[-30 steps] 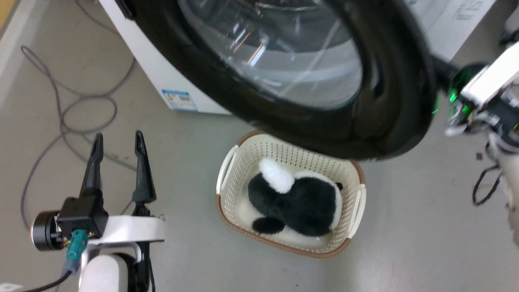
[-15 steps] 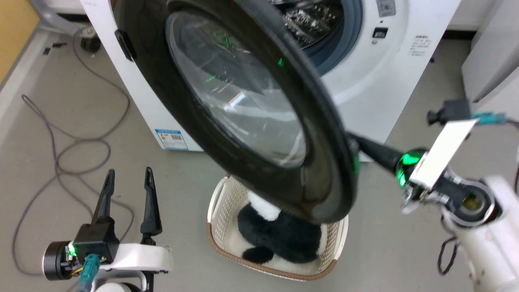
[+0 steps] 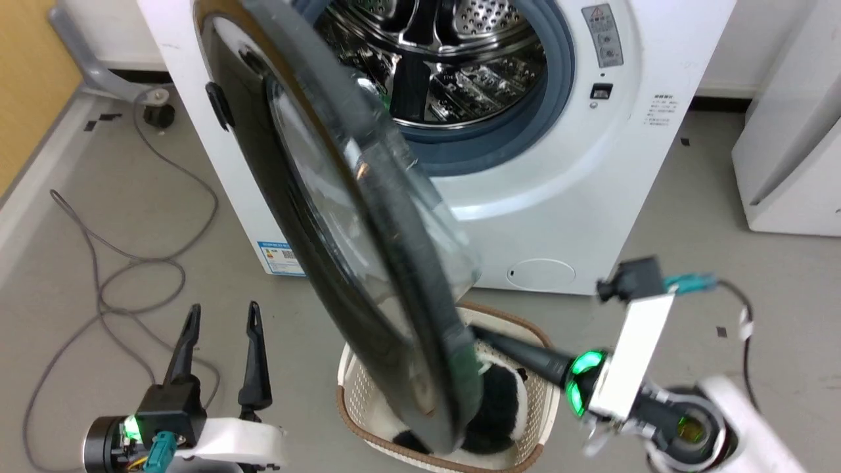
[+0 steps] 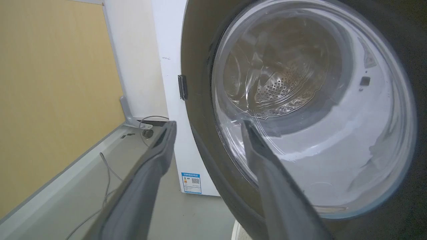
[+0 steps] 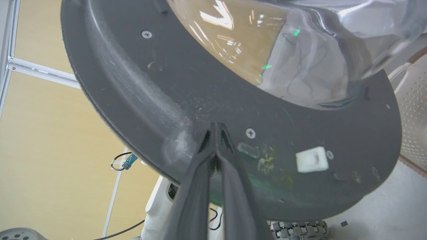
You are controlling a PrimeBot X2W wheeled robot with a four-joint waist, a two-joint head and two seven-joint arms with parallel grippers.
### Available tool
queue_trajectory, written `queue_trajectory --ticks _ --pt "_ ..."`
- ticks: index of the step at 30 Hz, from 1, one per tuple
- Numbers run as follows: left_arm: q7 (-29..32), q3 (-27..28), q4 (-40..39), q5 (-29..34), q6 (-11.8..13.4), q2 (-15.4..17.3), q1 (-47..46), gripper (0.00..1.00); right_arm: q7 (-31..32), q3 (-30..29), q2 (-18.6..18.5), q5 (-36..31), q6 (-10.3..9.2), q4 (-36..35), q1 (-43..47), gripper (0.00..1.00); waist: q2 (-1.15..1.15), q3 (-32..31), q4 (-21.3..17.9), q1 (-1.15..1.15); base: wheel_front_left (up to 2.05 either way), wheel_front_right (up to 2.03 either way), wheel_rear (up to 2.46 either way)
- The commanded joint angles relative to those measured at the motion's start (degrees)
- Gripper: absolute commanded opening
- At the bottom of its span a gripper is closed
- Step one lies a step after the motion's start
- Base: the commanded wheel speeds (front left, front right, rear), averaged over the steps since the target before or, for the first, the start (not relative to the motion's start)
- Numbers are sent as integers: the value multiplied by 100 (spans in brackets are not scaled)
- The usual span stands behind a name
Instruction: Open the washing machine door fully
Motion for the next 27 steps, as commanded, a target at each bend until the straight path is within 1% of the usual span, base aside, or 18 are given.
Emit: queue_trajectory --ticks 1,11,16,18,20,25,27 --pt "-32 3 24 53 23 5 82 100 -1 81 78 -32 11 -95 199 0 0 -54 17 1 0 0 0" --pt "-32 -1 99 54 30 5 180 100 -149 488 320 -122 11 -372 726 0 0 -226 19 1 0 0 0" --pt "-32 5 118 52 37 5 280 100 -454 475 351 -214 11 -495 944 0 0 -344 -24 1 0 0 0" --pt "-32 3 118 53 36 5 306 100 -771 358 338 -361 11 -560 976 0 0 -365 -39 1 0 0 0" --pt "-32 -4 120 57 33 5 318 100 -1230 196 323 -587 11 -666 977 0 0 -380 -49 1 0 0 0" --pt "-32 18 107 65 31 5 345 100 -2900 -268 265 -1400 11 -868 972 0 0 -400 -98 1 0 0 0" --pt "-32 27 101 72 27 5 346 100 -3588 -334 99 -1947 11 -834 941 0 0 -403 -121 1 0 0 0"
